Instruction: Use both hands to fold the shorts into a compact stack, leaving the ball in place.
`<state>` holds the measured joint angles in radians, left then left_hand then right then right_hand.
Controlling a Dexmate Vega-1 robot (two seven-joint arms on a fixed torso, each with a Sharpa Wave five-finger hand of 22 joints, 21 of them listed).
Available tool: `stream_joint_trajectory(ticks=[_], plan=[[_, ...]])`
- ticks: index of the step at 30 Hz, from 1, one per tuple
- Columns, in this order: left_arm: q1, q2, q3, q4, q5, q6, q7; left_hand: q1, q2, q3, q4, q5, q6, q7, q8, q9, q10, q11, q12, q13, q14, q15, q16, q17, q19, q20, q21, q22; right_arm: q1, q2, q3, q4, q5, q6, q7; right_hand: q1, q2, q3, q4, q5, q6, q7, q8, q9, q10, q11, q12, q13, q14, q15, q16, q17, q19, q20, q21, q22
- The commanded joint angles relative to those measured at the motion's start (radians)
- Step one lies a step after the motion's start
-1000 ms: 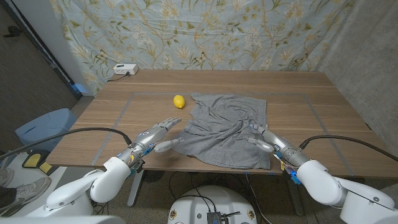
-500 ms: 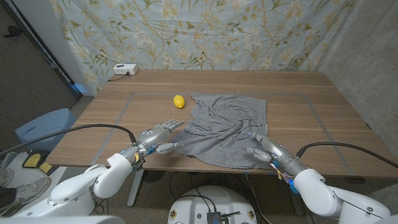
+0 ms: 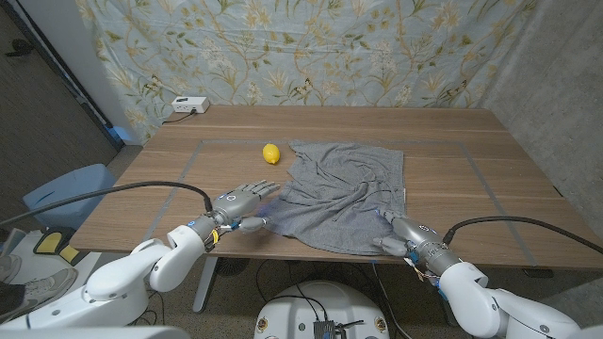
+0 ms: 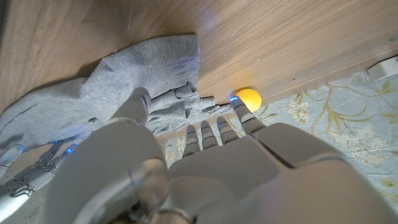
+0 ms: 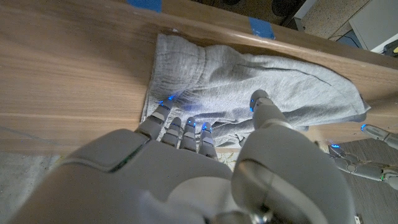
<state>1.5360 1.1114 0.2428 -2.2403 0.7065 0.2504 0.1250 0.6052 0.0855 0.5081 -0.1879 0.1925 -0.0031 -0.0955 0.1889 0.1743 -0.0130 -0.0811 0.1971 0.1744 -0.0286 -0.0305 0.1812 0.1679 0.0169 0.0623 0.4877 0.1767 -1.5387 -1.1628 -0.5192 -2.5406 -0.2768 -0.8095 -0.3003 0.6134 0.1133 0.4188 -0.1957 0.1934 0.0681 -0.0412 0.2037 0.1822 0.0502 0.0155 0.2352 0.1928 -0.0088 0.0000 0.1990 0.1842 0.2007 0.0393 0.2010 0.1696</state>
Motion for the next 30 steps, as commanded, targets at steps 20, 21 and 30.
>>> stream_joint_trajectory(ticks=[20,21,30], plan=[[-0.188,0.048,0.205,0.008,0.252,0.05,-0.1,0.133,-0.09,-0.014,0.001,0.02,0.051,-0.047,0.022,0.002,0.034,-0.036,0.009,0.004,0.035,-0.01,0.0,0.0,0.051,0.011,-0.02,0.004,0.26,0.077,-0.34,0.156,-0.503,-0.131,0.201,0.386,0.007,0.007,0.037,0.004,0.683,-0.046,0.13,0.002,0.621,-0.032,0.12,0.008,0.6,-0.152,0.249,0.099,0.351,-0.051,0.073,0.014],[-0.192,0.049,0.208,0.008,0.255,0.047,-0.105,0.138,-0.095,-0.016,0.002,0.021,0.055,-0.046,0.023,0.002,0.037,-0.042,0.01,0.004,0.038,-0.007,0.001,0.0,0.055,0.014,-0.02,0.004,0.256,0.081,-0.328,0.164,-0.495,-0.112,0.189,0.391,0.009,0.004,0.037,0.004,0.702,-0.044,0.135,0.003,0.64,-0.03,0.125,0.008,0.612,-0.152,0.259,0.106,0.356,-0.051,0.075,0.015],[-0.229,0.062,0.207,0.001,0.17,-0.048,-0.149,0.084,-0.213,-0.116,0.045,0.04,0.081,-0.014,0.012,0.003,0.065,-0.018,0.012,0.005,0.043,0.044,0.001,0.004,0.048,0.067,-0.046,0.007,0.282,0.136,-0.292,0.242,-0.502,0.003,0.181,0.409,0.042,-0.011,0.05,-0.007,0.894,-0.022,0.195,0.011,0.764,-0.034,0.159,0.011,0.692,-0.187,0.308,0.145,0.386,-0.064,0.087,0.018]])
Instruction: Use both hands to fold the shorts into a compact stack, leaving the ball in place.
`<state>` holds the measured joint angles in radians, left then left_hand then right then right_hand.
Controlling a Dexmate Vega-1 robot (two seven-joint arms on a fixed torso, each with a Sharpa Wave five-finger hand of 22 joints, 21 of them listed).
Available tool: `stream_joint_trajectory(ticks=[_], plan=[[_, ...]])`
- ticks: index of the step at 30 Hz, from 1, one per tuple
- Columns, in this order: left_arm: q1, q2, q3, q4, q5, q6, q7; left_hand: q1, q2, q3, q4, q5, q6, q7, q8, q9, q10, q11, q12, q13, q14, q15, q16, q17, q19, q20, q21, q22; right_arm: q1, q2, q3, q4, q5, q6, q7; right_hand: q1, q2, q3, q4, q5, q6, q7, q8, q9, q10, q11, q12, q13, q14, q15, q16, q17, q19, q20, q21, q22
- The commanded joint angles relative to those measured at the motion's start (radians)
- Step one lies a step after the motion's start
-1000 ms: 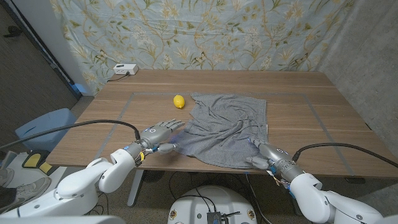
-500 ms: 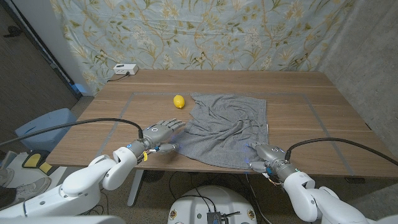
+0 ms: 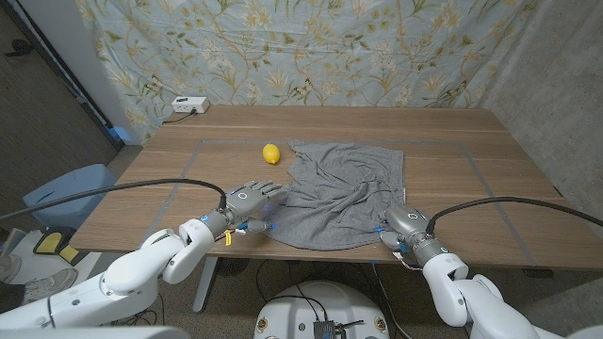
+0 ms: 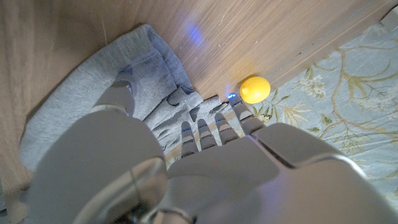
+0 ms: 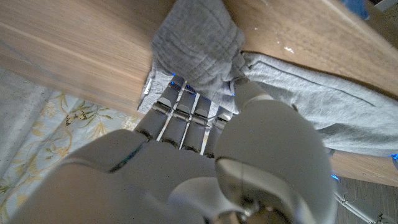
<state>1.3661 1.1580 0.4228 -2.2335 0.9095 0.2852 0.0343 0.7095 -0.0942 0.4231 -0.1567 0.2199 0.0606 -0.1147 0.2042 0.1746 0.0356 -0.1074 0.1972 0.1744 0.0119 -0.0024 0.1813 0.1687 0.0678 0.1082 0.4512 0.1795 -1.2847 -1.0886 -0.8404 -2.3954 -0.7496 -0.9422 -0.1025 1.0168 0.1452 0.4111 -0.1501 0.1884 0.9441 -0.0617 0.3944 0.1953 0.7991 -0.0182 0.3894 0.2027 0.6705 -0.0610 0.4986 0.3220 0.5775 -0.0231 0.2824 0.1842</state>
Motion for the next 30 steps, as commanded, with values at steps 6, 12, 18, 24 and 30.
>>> stream_joint_trajectory(ticks=[6,12,18,24,30], plan=[[-0.088,0.013,0.057,-0.02,0.037,-0.07,-0.143,-0.025,-0.056,-0.069,0.019,0.034,0.053,-0.01,-0.001,0.003,0.085,-0.009,0.03,0.007,0.034,0.016,0.011,0.004,-0.006,0.028,-0.022,0.006,0.026,0.088,0.056,0.124,-0.03,0.182,-0.028,0.005,0.013,-0.004,0.006,-0.004,0.023,0.004,0.004,-0.003,0.017,0.0,0.004,0.001,0.01,-0.125,0.007,0.009,0.009,-0.003,0.006,0.004],[-0.125,-0.029,0.119,0.01,0.2,-0.047,-0.202,0.108,0.022,-0.05,0.0,0.076,0.122,-0.057,0.005,0.003,0.203,-0.05,0.047,0.008,0.145,-0.06,0.028,0.004,0.063,-0.008,-0.019,0.006,0.012,0.102,0.085,0.135,-0.023,0.21,-0.043,0.007,0.014,-0.003,0.006,-0.005,0.022,0.006,0.002,-0.003,0.018,0.002,0.002,0.001,0.01,-0.123,0.003,0.007,0.01,-0.003,0.007,0.004],[-0.157,-0.069,0.156,0.076,0.274,-0.058,-0.199,0.272,0.086,-0.043,-0.009,0.06,0.275,-0.094,0.027,0.003,0.368,-0.083,0.052,0.007,0.24,-0.121,0.024,0.003,0.119,-0.029,-0.024,0.007,-0.001,0.107,0.109,0.135,-0.023,0.221,-0.046,0.007,0.015,-0.003,0.008,-0.006,0.022,0.006,0.0,-0.003,0.02,0.003,0.002,0.001,0.011,-0.123,0.002,0.008,0.011,-0.004,0.008,0.004],[-0.173,-0.102,0.179,0.158,0.283,-0.085,-0.082,0.396,0.162,-0.113,0.004,-0.021,0.662,-0.103,0.069,0.006,0.729,-0.106,0.045,0.012,0.371,-0.186,0.028,0.004,0.185,-0.06,-0.029,0.01,-0.014,0.11,0.129,0.138,-0.019,0.233,-0.056,0.009,0.016,-0.002,0.007,-0.006,0.023,0.008,-0.001,-0.003,0.021,0.002,0.001,0.001,0.012,-0.124,-0.001,0.008,0.013,-0.006,0.009,0.004],[-0.16,-0.127,0.187,0.223,0.306,-0.058,0.1,0.456,0.246,-0.083,0.007,-0.036,0.961,-0.044,0.126,0.013,1.009,-0.081,0.076,0.021,0.543,-0.215,0.042,0.008,0.225,-0.065,-0.02,0.011,-0.034,0.117,0.155,0.147,-0.009,0.25,-0.097,0.009,0.016,-0.003,0.008,-0.007,0.025,0.01,-0.002,-0.003,0.027,0.004,0.001,0.001,0.012,-0.124,-0.002,0.009,0.015,-0.007,0.01,0.004]])
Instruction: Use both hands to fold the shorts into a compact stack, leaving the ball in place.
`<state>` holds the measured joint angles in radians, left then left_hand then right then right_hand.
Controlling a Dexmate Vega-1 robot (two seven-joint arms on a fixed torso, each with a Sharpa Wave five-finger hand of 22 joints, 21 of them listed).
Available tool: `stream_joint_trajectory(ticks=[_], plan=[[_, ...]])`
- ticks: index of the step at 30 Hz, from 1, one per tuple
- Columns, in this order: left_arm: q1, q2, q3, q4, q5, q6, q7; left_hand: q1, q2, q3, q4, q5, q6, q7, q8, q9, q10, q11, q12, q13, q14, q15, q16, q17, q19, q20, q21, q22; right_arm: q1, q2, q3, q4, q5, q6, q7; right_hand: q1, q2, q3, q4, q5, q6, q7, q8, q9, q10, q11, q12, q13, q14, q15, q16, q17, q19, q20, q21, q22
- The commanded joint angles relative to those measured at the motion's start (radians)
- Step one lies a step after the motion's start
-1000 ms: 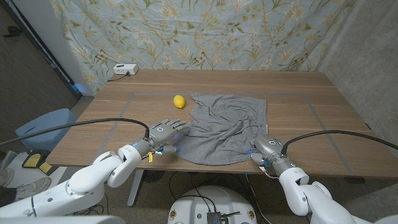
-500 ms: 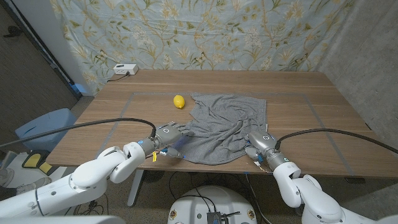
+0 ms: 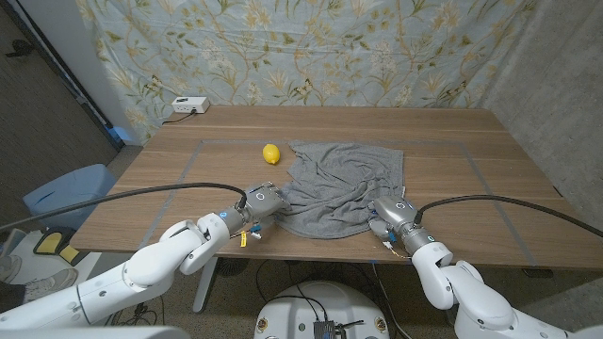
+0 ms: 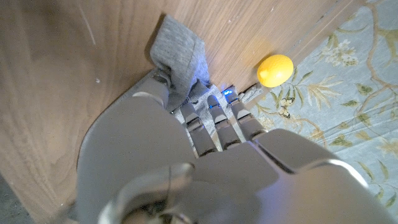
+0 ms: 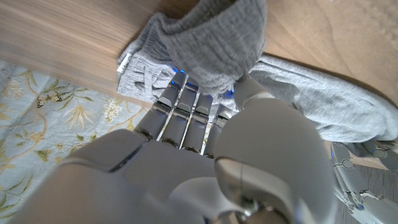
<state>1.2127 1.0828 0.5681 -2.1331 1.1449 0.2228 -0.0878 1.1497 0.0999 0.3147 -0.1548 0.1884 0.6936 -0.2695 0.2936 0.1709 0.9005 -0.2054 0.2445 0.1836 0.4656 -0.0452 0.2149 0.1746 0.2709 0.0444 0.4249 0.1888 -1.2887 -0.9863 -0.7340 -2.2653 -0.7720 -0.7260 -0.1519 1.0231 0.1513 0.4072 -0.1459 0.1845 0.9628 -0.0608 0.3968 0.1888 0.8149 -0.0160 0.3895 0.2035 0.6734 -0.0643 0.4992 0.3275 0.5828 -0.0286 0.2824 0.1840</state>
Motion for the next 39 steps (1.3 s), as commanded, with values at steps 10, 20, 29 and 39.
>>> stream_joint_trajectory(ticks=[10,20,29,39], plan=[[0.06,-0.038,-0.014,0.083,0.005,0.067,0.444,0.017,0.094,0.082,0.047,0.022,0.314,0.189,0.052,0.055,0.157,0.008,0.083,0.118,0.235,-0.181,0.027,0.032,0.012,0.024,0.0,0.003,-0.106,0.043,0.108,0.014,0.009,0.014,-0.205,-0.001,0.023,-0.002,0.015,-0.001,0.007,0.003,-0.005,0.007,0.023,-0.013,0.003,0.004,0.016,-0.129,0.003,0.016,-0.001,-0.018,0.007,0.006],[0.148,-0.006,-0.098,-0.04,0.028,0.162,0.56,0.027,0.099,0.119,0.067,0.037,0.293,0.195,0.087,0.094,0.136,0.012,0.122,0.193,0.261,-0.186,0.033,0.059,0.017,0.022,0.003,0.006,-0.223,0.089,0.204,-0.016,0.001,-0.023,-0.429,-0.01,0.042,0.005,0.042,0.013,0.012,0.004,0.013,0.028,0.036,-0.036,0.013,0.02,0.023,-0.138,-0.006,0.024,-0.008,-0.027,0.008,0.008],[0.212,-0.005,-0.169,-0.108,0.063,0.22,0.655,0.039,0.096,0.13,0.071,0.042,0.28,0.185,0.118,0.127,0.122,0.012,0.157,0.255,0.273,-0.187,0.042,0.088,0.015,0.025,0.005,0.009,-0.312,0.11,0.271,-0.058,-0.034,-0.041,-0.566,-0.011,0.04,0.012,0.051,0.024,0.009,0.006,0.024,0.039,0.036,-0.038,0.017,0.029,0.025,-0.141,-0.017,0.026,-0.002,-0.025,0.012,0.009],[0.232,-0.007,-0.243,-0.145,0.107,0.24,0.696,0.047,0.093,0.135,0.077,0.046,0.28,0.181,0.157,0.16,0.12,0.012,0.194,0.316,0.286,-0.189,0.055,0.12,0.013,0.026,0.008,0.012,-0.335,0.137,0.318,-0.048,-0.099,-0.012,-0.679,-0.007,0.034,0.02,0.054,0.034,0.013,-0.001,0.042,0.052,0.041,-0.046,0.022,0.038,0.03,-0.147,-0.029,0.029,0.002,-0.026,0.017,0.01]])
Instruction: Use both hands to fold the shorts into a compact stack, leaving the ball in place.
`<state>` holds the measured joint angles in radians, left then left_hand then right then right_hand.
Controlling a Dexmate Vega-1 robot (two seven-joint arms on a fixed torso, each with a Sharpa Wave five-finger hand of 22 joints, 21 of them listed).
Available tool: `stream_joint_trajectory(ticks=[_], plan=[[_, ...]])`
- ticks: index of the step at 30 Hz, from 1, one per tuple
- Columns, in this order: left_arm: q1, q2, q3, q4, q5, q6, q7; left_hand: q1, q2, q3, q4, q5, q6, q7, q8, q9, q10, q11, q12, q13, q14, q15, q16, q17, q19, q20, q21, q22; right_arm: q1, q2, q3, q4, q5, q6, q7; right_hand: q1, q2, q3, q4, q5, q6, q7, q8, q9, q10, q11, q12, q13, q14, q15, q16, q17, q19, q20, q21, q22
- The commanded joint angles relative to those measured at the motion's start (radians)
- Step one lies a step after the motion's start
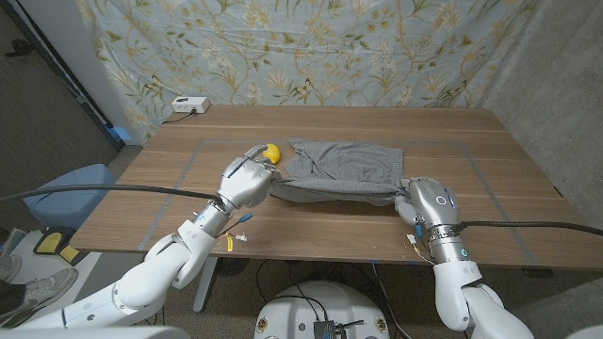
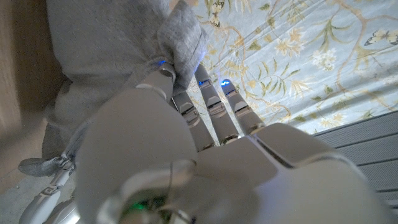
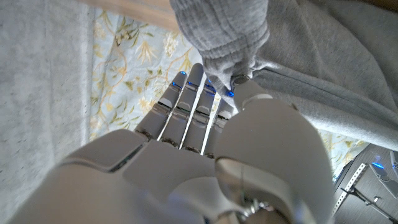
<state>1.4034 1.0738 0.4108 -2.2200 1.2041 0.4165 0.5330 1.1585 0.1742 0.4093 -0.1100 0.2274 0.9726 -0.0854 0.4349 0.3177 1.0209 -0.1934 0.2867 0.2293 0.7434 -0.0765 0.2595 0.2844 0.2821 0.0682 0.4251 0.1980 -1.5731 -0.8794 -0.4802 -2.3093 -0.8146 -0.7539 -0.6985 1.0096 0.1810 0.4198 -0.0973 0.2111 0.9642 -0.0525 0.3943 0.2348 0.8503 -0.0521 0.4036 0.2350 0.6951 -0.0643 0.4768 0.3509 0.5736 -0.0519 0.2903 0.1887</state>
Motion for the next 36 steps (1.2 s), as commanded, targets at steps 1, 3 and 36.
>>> stream_joint_trajectory(ticks=[1,3,36], plan=[[0.04,0.003,-0.091,-0.059,0.058,0.049,0.069,0.039,0.018,0.041,0.033,0.007,0.002,-0.003,0.018,0.016,0.002,-0.001,0.155,0.274,0.008,-0.158,0.01,0.013,0.003,0.003,0.009,0.003,-0.049,0.031,0.069,-0.002,-0.058,0.019,-0.13,0.007,0.005,0.008,0.006,0.008,0.012,-0.01,0.045,0.007,0.006,-0.011,0.008,0.007,0.008,-0.146,-0.008,0.005,0.011,-0.003,0.009,0.005],[0.035,0.01,-0.104,-0.061,0.067,0.044,0.053,0.039,0.018,0.042,0.033,0.008,0.0,-0.004,0.021,0.019,0.001,-0.001,0.158,0.279,0.008,-0.158,0.009,0.014,0.003,0.002,0.01,0.003,-0.042,0.031,0.077,0.002,-0.06,0.025,-0.122,0.007,0.004,0.008,0.006,0.009,0.011,-0.01,0.047,0.008,0.006,-0.012,0.008,0.008,0.008,-0.147,-0.01,0.005,0.012,-0.002,0.01,0.005],[-0.514,-0.089,0.051,0.165,0.151,-0.226,-0.209,0.051,0.005,0.048,0.027,0.007,-0.006,-0.011,0.063,0.034,-0.014,-0.007,0.201,0.366,0.0,-0.163,-0.005,0.046,0.015,-0.009,0.024,0.005,0.328,0.015,0.072,0.246,-0.017,0.2,0.075,0.012,-0.006,0.011,0.006,0.022,0.012,-0.015,0.064,0.007,0.004,-0.014,0.012,0.024,0.015,-0.148,-0.029,0.017,0.018,-0.002,0.019,0.006]])
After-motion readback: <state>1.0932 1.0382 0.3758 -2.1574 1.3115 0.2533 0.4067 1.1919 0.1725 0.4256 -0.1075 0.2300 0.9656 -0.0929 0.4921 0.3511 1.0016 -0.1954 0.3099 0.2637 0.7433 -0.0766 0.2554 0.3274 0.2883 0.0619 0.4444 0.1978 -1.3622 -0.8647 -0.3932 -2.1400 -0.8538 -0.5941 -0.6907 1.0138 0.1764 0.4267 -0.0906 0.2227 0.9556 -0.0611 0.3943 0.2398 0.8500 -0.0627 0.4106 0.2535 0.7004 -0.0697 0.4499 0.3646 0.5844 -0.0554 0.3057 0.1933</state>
